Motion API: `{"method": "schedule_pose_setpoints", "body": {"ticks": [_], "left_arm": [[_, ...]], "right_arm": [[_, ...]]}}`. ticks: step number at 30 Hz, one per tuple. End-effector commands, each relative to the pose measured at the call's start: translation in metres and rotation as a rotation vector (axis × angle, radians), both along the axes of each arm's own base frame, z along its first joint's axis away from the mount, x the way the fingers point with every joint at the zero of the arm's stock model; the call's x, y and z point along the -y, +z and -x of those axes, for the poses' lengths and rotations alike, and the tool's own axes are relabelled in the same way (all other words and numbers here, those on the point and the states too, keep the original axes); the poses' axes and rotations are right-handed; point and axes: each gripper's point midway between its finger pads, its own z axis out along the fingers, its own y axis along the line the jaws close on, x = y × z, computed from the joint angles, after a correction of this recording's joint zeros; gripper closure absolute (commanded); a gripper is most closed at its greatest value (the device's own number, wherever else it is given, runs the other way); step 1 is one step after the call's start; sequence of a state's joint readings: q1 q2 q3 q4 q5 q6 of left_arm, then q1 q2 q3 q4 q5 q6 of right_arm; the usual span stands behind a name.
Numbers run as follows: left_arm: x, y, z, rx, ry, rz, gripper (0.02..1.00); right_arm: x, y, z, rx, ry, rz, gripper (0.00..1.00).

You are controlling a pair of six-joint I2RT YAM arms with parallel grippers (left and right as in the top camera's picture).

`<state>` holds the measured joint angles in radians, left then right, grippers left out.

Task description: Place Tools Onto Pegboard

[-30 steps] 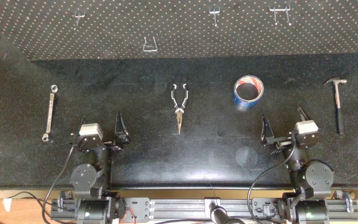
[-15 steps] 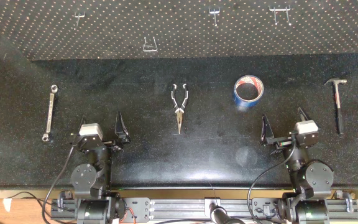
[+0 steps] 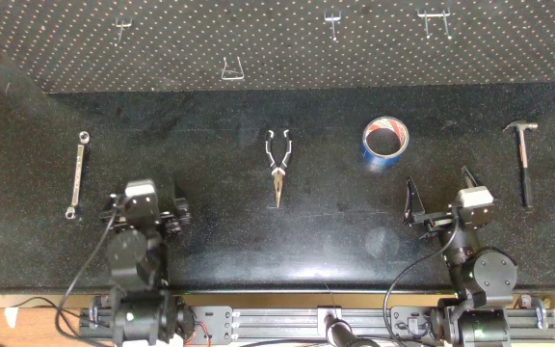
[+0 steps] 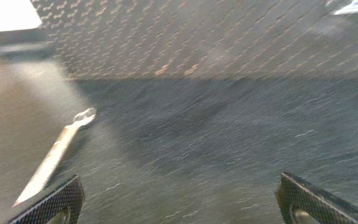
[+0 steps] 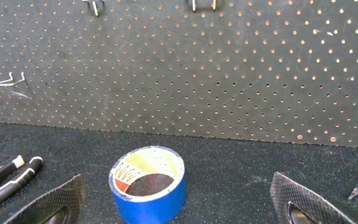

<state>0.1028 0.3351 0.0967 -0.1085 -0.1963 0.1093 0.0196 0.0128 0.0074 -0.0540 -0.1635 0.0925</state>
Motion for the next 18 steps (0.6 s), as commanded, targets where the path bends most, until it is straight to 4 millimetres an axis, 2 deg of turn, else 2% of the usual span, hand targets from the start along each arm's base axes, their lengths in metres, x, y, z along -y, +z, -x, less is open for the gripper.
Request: {"method": "schedule_pose_setpoints", "body": {"ticks": [1, 4, 7, 10, 15, 18], "left_arm": [[-0.071, 0.002, 0.015, -0.237, 0.31, -0.178, 0.025], [-0.094, -0.01, 0.021, -0.422, 0.365, -0.114, 0.025], [-0.095, -0.021, 0.022, -0.562, 0.314, 0.018, 0.023], [-0.098, -0.023, 0.018, -0.681, 0.249, 0.131, 0.025], [-0.123, -0.02, 0.004, -0.709, 0.248, 0.205, 0.025], [-0.128, -0.02, -0.011, -0.688, 0.171, 0.253, 0.025]], "right_arm": [[0.001, 0.0, 0.0, 0.005, -0.004, 0.011, 0.025], [0.001, 0.0, 0.0, 0.005, -0.003, 0.011, 0.025], [0.001, 0.0, 0.0, 0.005, -0.004, 0.011, 0.025], [0.001, 0.0, 0.0, 0.005, -0.003, 0.011, 0.025], [0.001, 0.0, 0.0, 0.005, -0.004, 0.011, 0.025], [0.001, 0.0, 0.0, 0.005, -0.004, 0.011, 0.025]]}}
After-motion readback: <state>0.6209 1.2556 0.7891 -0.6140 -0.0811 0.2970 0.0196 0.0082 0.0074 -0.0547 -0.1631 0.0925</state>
